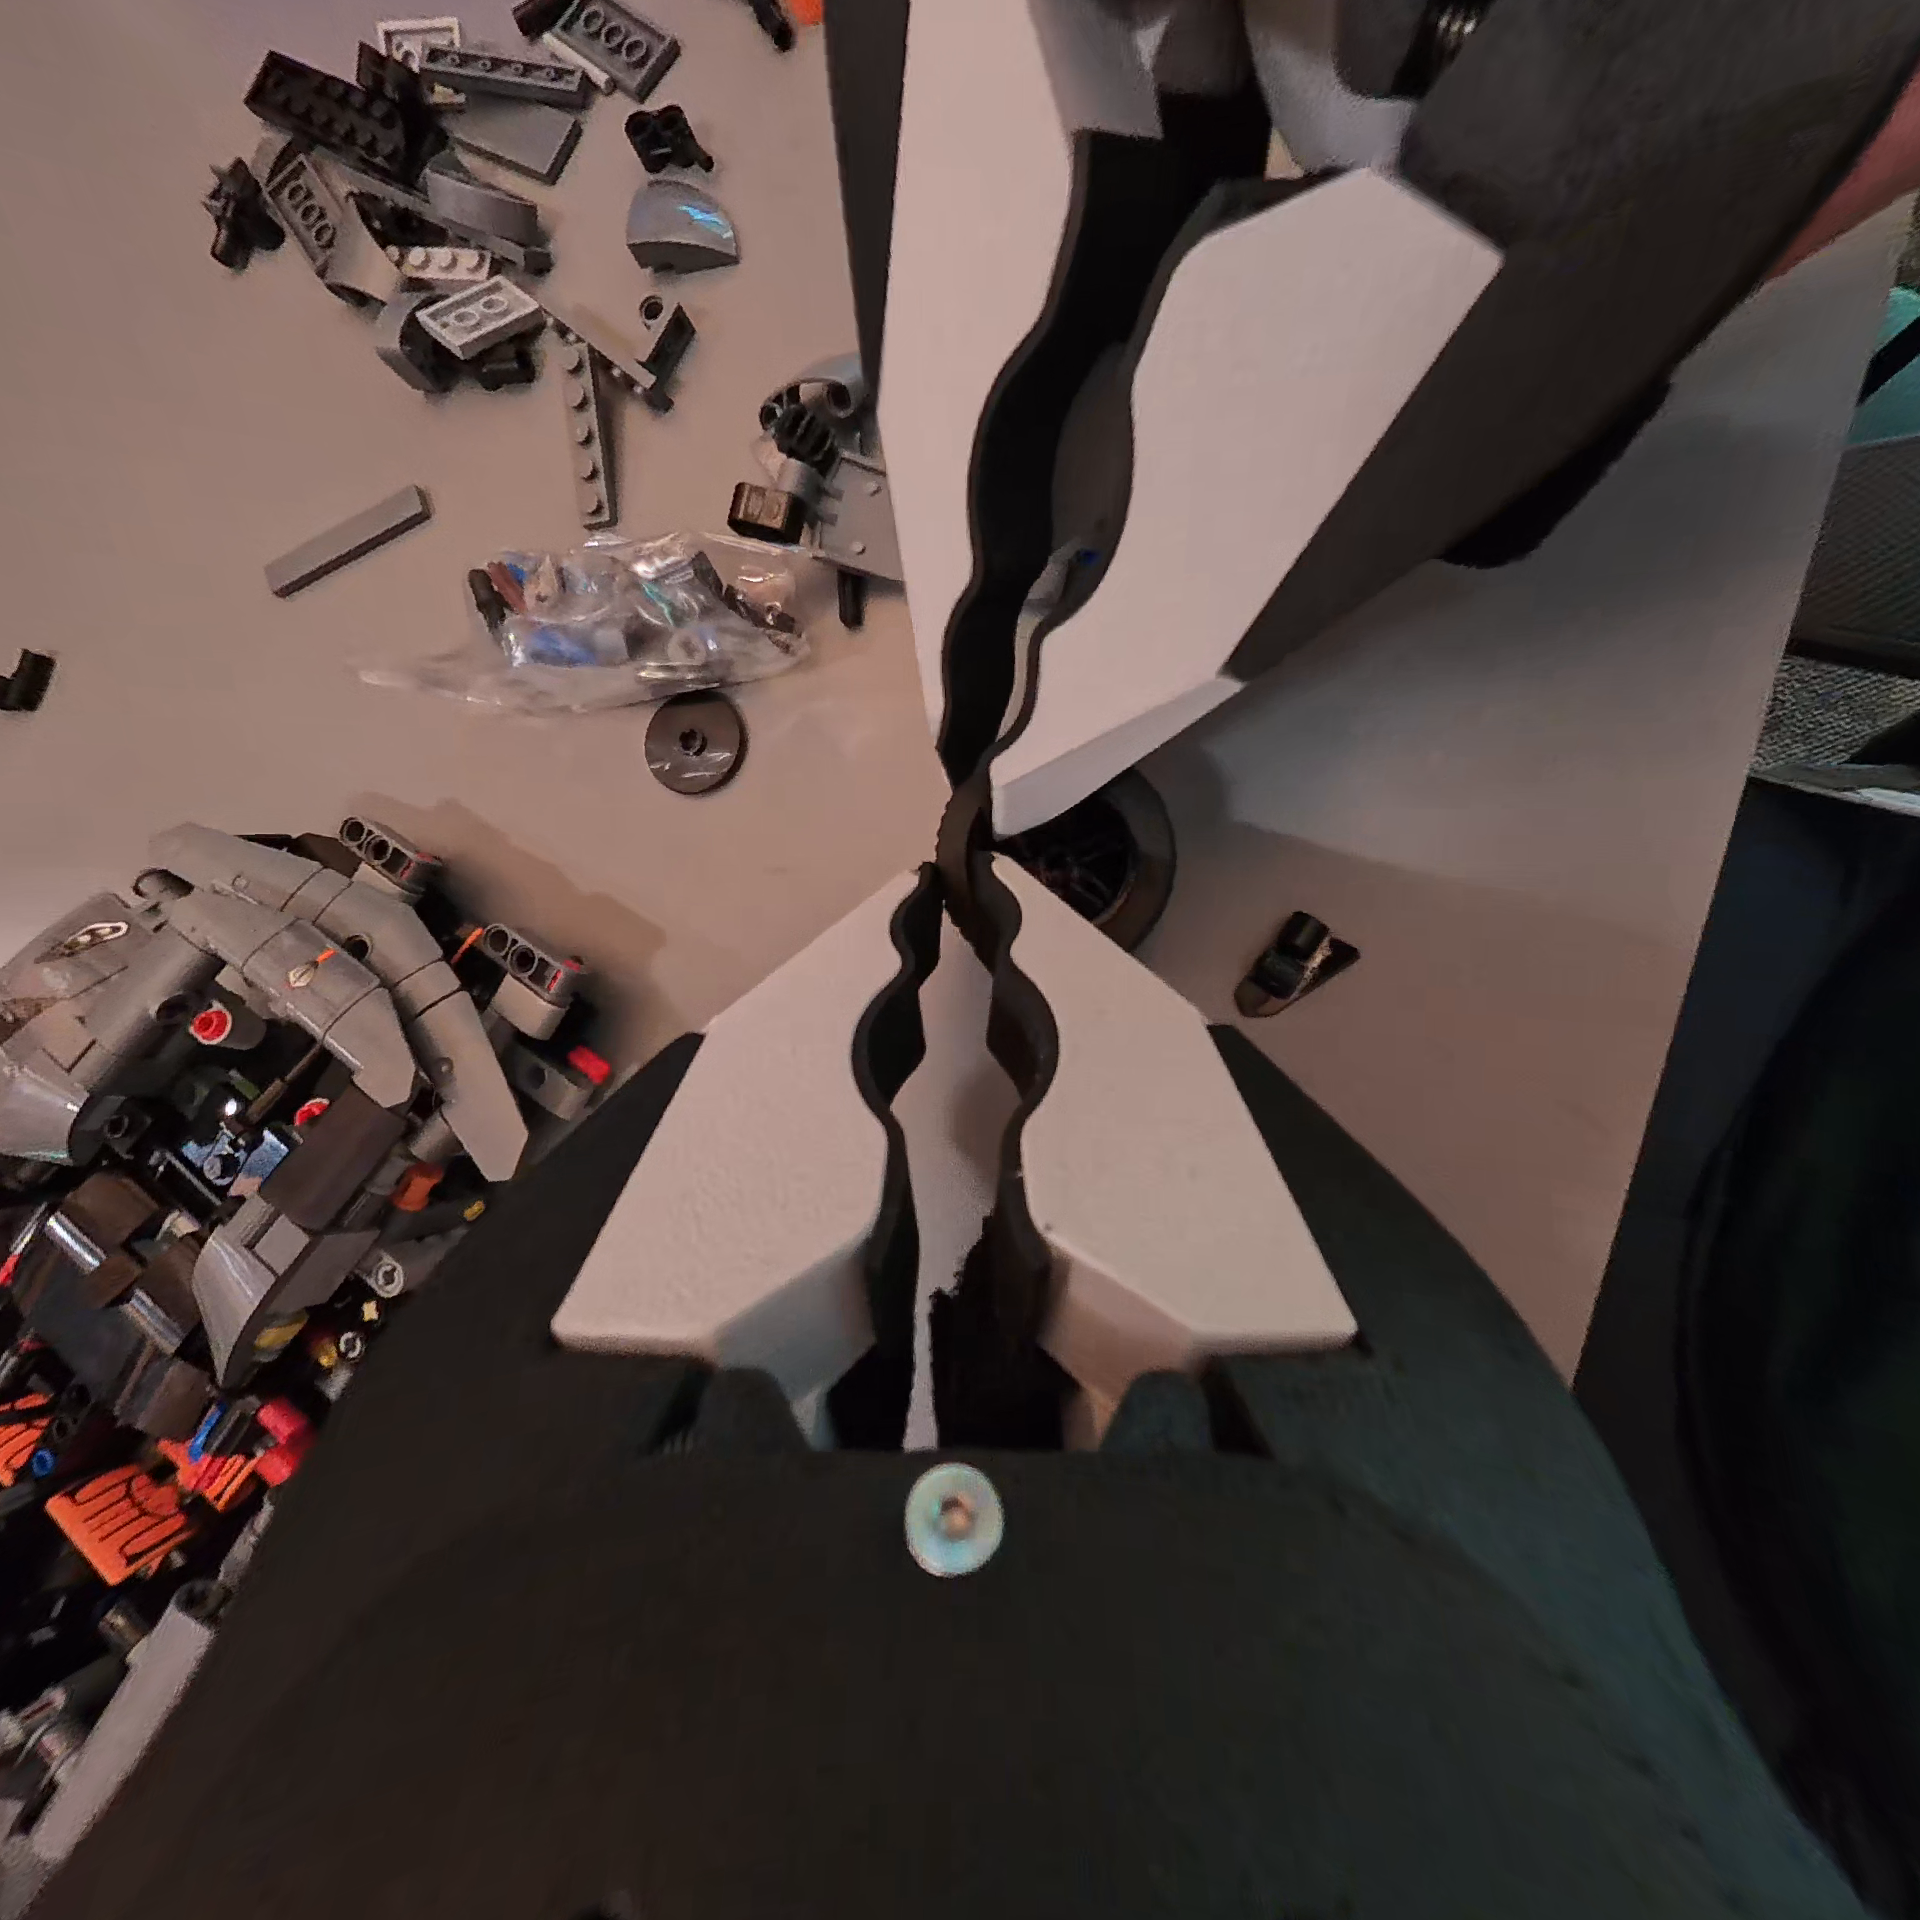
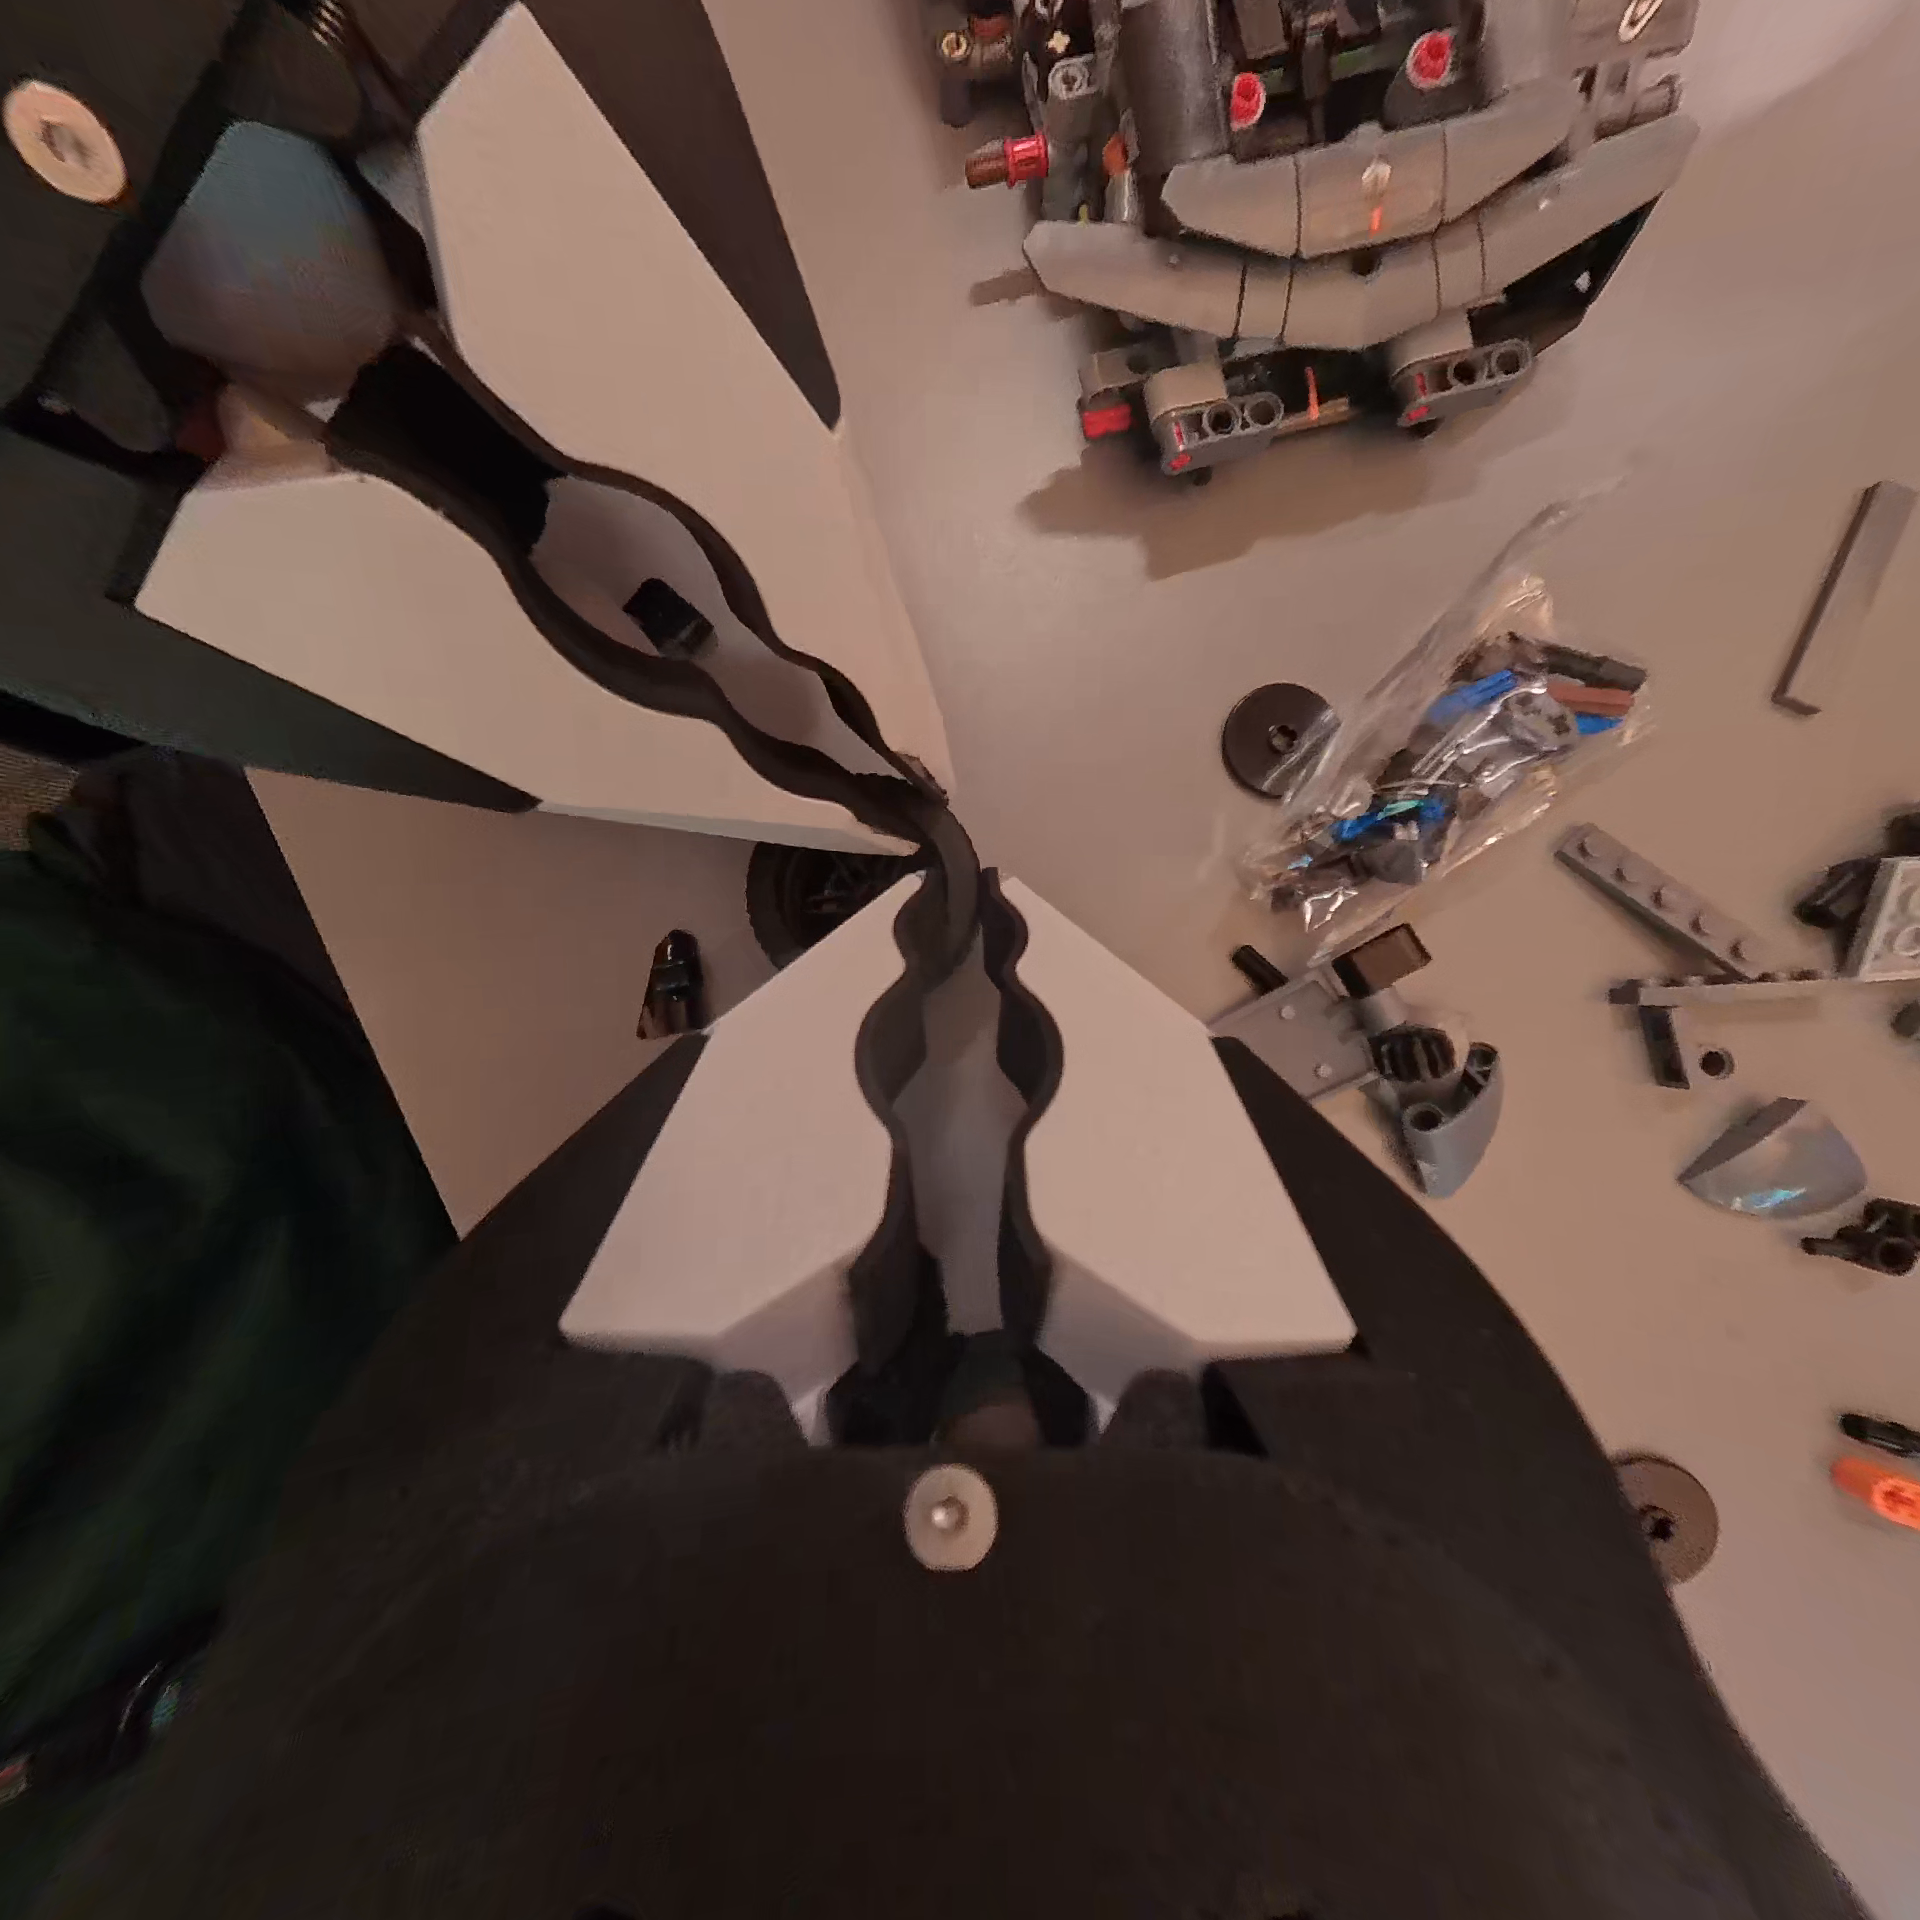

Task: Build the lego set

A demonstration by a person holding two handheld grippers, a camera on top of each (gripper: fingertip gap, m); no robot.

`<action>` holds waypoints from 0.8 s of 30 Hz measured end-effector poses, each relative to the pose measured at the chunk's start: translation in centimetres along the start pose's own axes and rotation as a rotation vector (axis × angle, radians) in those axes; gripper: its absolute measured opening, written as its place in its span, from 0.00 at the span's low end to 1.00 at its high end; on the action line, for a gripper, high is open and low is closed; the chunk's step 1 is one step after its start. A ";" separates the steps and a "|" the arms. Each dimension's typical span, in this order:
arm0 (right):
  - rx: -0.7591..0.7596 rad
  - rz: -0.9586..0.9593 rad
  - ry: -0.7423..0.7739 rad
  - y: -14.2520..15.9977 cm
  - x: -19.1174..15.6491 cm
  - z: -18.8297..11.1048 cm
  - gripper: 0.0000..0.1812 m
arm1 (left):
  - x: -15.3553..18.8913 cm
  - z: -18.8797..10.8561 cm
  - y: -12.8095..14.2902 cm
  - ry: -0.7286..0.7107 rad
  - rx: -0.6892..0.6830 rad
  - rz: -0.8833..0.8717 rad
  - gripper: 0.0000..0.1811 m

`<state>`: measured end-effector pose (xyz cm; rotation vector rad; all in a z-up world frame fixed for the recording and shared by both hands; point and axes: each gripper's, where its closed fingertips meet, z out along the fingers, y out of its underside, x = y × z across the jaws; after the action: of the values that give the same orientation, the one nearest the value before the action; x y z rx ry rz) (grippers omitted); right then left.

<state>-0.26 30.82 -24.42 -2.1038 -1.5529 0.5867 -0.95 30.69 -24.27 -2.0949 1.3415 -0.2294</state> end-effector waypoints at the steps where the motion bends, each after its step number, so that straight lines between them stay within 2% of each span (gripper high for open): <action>1: 0.004 -0.005 0.017 -0.1 0.0 -0.1 0.03 | 0.0 0.0 0.0 -0.009 0.001 -0.012 0.03; 6: 0.033 -0.036 0.127 0.0 0.0 -0.9 0.03 | 0.0 -0.1 -0.1 -0.083 -0.017 -0.024 0.03; 11: 0.049 0.005 0.113 0.3 0.2 -1.3 0.02 | -0.1 0.1 -0.2 -0.128 -0.039 0.009 0.03; 17: 0.025 -0.002 0.106 0.6 0.5 -1.2 0.01 | 0.1 0.2 -0.3 -0.118 -0.010 -0.003 0.03; 24: 0.004 -0.001 0.103 0.7 0.7 -0.9 0.01 | 0.1 0.3 -0.3 -0.100 -0.038 -0.003 0.03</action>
<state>1.03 31.22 -24.13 -2.0963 -1.4947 0.4729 -0.56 30.81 -24.30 -2.1107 1.2933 -0.0995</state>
